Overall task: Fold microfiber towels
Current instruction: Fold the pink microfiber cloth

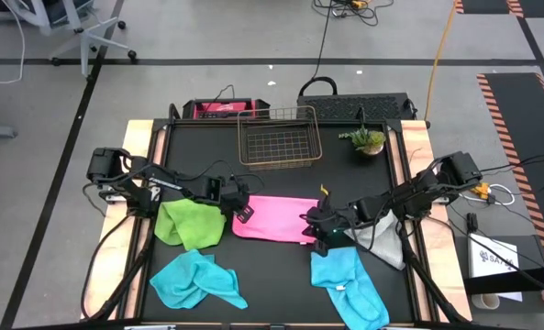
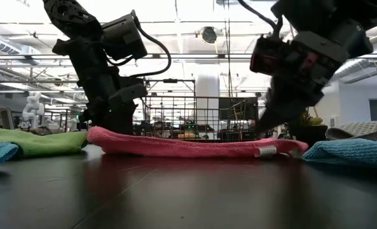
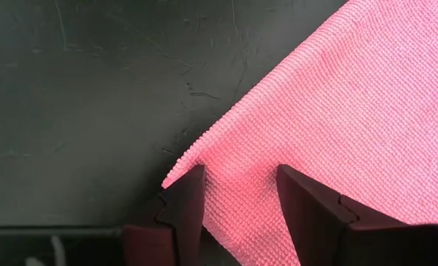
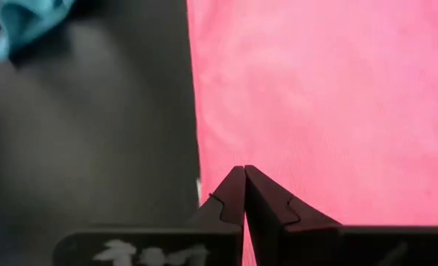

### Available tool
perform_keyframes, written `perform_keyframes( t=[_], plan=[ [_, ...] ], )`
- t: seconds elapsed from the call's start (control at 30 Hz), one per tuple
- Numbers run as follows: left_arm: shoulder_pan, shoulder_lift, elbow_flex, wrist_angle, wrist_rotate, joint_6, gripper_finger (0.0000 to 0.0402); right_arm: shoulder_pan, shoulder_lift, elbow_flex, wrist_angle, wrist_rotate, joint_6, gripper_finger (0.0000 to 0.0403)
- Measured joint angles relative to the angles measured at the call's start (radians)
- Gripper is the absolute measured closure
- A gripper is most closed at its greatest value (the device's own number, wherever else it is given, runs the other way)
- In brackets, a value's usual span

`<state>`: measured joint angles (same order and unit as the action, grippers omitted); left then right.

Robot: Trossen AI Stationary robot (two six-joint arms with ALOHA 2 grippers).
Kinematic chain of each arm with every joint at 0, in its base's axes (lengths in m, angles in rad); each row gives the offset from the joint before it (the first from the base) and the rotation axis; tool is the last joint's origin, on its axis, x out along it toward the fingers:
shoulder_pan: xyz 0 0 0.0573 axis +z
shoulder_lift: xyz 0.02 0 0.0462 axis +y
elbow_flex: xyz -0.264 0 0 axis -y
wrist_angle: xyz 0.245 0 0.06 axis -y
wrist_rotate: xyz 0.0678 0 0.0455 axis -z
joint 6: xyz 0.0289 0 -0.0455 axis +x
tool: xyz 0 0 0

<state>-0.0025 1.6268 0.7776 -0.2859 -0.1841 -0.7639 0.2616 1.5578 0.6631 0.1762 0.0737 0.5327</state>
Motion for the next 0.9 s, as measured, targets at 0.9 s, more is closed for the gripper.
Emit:
perform_keyframes(
  t=[0.9],
  plan=[
    [-0.221, -0.141, 0.000, -0.018, 0.010, -0.034, 0.0229, -0.025, 0.000, -0.022, -0.075, -0.019, 0.030, 0.0403]
  ],
)
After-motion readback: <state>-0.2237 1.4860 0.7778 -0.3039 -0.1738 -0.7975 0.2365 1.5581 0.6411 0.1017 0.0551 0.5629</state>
